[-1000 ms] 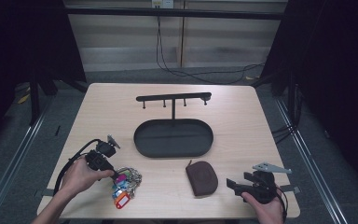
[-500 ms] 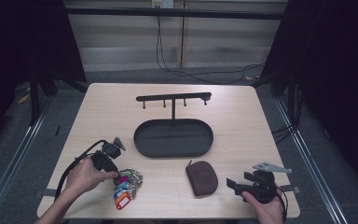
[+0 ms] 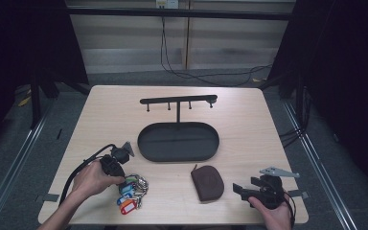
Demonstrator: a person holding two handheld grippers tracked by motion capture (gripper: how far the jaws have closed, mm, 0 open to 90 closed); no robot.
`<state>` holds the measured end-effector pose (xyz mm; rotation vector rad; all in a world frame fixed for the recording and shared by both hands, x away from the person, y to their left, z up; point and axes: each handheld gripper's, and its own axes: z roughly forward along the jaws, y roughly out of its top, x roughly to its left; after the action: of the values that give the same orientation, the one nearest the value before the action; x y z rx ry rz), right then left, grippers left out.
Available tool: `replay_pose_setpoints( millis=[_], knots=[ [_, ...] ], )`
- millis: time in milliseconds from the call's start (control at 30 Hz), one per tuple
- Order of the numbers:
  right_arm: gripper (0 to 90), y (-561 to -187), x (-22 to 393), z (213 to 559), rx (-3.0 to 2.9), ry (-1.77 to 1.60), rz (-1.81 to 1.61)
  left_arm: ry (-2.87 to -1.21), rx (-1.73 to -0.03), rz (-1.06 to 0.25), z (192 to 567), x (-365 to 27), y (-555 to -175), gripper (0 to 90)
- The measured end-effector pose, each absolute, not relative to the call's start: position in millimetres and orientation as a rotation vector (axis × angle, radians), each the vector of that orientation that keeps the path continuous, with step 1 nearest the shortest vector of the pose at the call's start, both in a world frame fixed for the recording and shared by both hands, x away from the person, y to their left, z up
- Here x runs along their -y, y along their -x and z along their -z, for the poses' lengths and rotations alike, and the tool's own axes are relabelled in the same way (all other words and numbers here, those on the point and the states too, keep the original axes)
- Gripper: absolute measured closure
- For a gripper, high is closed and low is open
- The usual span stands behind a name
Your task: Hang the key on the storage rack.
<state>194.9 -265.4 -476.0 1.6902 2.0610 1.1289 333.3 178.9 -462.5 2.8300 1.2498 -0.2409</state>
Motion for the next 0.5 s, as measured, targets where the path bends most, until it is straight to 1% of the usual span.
replay_pose_setpoints(
  millis=[500],
  knots=[
    [17.1, -195.1, 265.4, 476.1, -2.062, -1.700, -1.126, -2.860, -1.239, 0.274, 462.2, -179.0, -336.6, 76.5]
  ],
)
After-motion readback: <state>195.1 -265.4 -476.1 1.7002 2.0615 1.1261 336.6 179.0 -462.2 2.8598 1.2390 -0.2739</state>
